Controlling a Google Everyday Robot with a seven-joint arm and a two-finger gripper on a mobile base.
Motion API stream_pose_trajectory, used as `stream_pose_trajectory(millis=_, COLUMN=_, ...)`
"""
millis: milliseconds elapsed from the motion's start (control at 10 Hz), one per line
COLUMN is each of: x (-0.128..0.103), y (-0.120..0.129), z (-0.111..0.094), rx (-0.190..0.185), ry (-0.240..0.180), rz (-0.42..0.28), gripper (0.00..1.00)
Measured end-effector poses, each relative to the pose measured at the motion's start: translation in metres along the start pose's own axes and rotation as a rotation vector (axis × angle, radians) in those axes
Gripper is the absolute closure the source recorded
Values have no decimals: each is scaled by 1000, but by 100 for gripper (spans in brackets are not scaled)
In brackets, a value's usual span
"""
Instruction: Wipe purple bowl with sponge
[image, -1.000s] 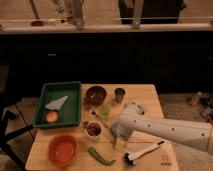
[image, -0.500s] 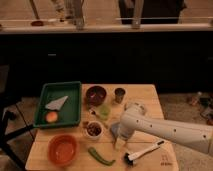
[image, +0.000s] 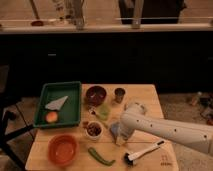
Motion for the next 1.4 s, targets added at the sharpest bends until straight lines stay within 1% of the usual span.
stream_pose_trajectory(millis=100, x=0, y=0, z=0, rx=-1, ry=1, rz=-1, gripper=97)
stream_pose_trajectory(millis=200, x=1, y=0, z=0, rx=0, ry=1, rz=-1, gripper=100)
stream_pose_trajectory(millis=700, x=3, y=2, z=-1, rx=-2, ry=6, rz=-10, gripper=100)
stream_pose_trajectory(millis=900, x=1, y=1, z=3, rx=9, ry=-4, rz=-47, gripper=100)
stream_pose_trajectory(millis=1200, x=2, y=1, z=-1, rx=10, ry=-1, rz=-53, gripper=100)
stream_pose_trajectory(millis=1300, x=2, y=2, z=-1, rx=13, ry=3, rz=-61, gripper=100)
stream_pose_trajectory(millis=1400, x=0, y=3, z=-7, rx=42, ry=8, rz=-99, gripper=100)
